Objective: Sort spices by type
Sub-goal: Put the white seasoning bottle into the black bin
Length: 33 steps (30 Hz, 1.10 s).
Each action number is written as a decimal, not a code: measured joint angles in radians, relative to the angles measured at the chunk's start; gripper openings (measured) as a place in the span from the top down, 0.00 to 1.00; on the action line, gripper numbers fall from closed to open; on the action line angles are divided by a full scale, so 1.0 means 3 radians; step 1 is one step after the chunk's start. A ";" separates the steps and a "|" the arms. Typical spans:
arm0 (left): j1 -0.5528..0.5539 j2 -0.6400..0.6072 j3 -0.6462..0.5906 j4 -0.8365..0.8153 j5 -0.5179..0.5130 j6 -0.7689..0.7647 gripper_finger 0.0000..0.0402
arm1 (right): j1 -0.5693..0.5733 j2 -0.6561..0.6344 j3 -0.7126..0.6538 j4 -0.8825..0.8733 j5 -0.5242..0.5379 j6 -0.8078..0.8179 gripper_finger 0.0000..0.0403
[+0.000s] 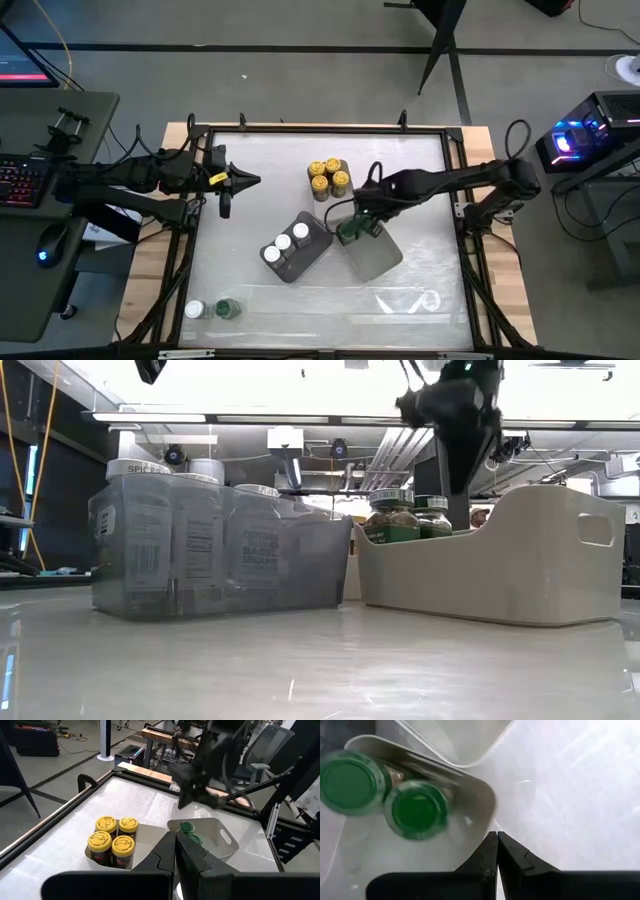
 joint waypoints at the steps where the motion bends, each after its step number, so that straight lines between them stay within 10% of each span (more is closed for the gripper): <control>1: 0.0000 0.0000 0.0000 -0.0001 0.0003 0.0000 1.00 | 0.0000 -0.0049 0.0035 -0.0080 0.0016 0.0014 1.00; 15: -0.0025 0.0104 0.0000 -0.0204 0.1149 -0.0123 0.95 | 0.0337 -0.0439 0.0208 0.0890 0.0435 0.0987 1.00; 21: -0.0485 0.0223 0.0000 -0.0490 0.1896 -0.0807 0.74 | 0.0403 -0.0312 0.0208 0.1115 0.0478 0.0844 1.00; 33: -0.1743 0.1401 0.0622 -0.1297 0.2344 -0.1684 0.37 | 0.0404 -0.0202 0.0206 0.1053 0.0462 0.0155 1.00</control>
